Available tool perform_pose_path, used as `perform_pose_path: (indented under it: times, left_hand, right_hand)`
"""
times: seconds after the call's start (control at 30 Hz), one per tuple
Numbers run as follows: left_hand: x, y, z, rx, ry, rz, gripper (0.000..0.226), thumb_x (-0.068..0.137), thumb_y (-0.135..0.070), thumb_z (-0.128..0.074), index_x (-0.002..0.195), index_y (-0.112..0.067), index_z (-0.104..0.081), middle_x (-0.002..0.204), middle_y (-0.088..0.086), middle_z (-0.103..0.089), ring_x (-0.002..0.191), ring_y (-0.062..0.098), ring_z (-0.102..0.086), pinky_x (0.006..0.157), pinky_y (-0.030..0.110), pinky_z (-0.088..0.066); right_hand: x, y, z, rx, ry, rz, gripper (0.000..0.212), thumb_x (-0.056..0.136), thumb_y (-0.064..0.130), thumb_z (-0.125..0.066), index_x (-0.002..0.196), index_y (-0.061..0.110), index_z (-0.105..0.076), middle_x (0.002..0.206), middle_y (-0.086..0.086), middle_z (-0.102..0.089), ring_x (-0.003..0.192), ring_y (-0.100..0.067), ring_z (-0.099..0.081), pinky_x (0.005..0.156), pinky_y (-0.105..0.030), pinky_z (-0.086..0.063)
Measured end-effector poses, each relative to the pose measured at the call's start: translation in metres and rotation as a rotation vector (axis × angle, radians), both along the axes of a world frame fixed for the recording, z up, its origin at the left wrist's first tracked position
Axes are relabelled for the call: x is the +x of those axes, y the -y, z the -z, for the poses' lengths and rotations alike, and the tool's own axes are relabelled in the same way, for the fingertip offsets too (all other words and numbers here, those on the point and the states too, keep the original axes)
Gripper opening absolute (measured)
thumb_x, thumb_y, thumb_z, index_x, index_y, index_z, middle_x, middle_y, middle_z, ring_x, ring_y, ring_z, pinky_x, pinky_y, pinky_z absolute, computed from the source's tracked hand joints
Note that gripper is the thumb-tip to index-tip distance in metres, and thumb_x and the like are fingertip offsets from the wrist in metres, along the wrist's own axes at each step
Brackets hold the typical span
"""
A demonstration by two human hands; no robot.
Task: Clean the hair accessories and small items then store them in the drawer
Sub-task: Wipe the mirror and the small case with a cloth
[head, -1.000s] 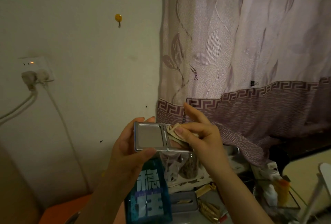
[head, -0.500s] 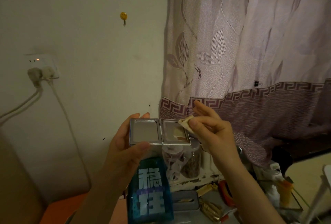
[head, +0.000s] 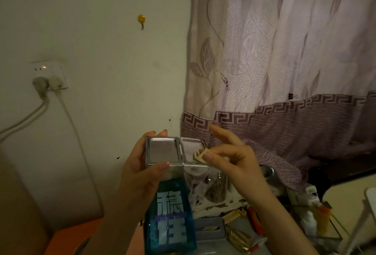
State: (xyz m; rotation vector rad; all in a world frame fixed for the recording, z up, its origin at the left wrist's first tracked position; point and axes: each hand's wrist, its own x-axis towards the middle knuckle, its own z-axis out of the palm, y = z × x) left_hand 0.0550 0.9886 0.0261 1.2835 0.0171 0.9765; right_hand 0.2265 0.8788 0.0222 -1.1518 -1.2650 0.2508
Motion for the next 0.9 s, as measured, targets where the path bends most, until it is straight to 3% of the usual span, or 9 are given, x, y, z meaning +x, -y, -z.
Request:
perform_pose_path:
  times: [0.17,0.37,0.6,0.7,0.9]
  left_hand:
    - [0.001,0.003,-0.005,0.068,-0.034,-0.040,0.079,0.045,-0.033,-0.091,0.113,-0.015,-0.056,0.101,0.000,-0.071,0.094,0.018,-0.068,0.071,0.022,-0.055]
    - [0.002,0.007,-0.003,0.104,-0.058,-0.046,0.065,0.054,-0.016,-0.069,0.117,-0.015,-0.051,0.100,-0.003,-0.071,0.092,0.015,-0.069,0.070,0.022,-0.055]
    - [-0.001,0.008,-0.005,0.083,-0.081,-0.051,0.084,0.044,-0.029,-0.089,0.118,-0.019,-0.052,0.105,-0.004,-0.071,0.096,0.017,-0.068,0.071,0.023,-0.056]
    - [-0.001,0.008,-0.006,0.020,-0.092,-0.036,0.095,0.033,-0.043,-0.093,0.117,-0.022,-0.052,0.104,-0.006,-0.071,0.095,0.015,-0.069,0.069,0.021,-0.055]
    - [0.004,0.011,-0.004,-0.075,-0.119,-0.003,0.103,0.029,-0.043,-0.094,0.120,-0.021,-0.051,0.112,-0.003,-0.070,0.100,0.021,-0.068,0.069,0.025,-0.056]
  right_hand:
    - [-0.005,0.003,0.000,0.010,0.003,-0.019,0.011,0.076,0.025,-0.070,0.082,0.024,-0.079,0.137,0.018,-0.050,0.128,0.004,-0.043,0.090,-0.008,-0.044]
    - [-0.016,0.001,-0.002,0.051,0.001,-0.040,0.012,0.075,0.023,-0.070,0.084,0.020,-0.078,0.137,0.017,-0.051,0.127,0.005,-0.044,0.090,-0.007,-0.043]
    - [-0.019,0.003,0.003,0.019,-0.016,-0.027,0.012,0.076,0.025,-0.071,0.084,0.022,-0.079,0.138,0.018,-0.051,0.127,0.004,-0.045,0.104,-0.037,-0.042]
    - [-0.017,0.006,-0.002,0.031,-0.094,-0.021,0.008,0.077,0.027,-0.075,0.082,0.024,-0.079,0.136,0.018,-0.053,0.126,0.002,-0.046,0.107,-0.042,-0.040]
    - [-0.019,0.004,-0.021,0.082,-0.131,0.015,0.012,0.075,0.031,-0.070,0.082,0.029,-0.079,0.134,0.007,-0.056,0.126,0.003,-0.046,0.105,-0.044,-0.042]
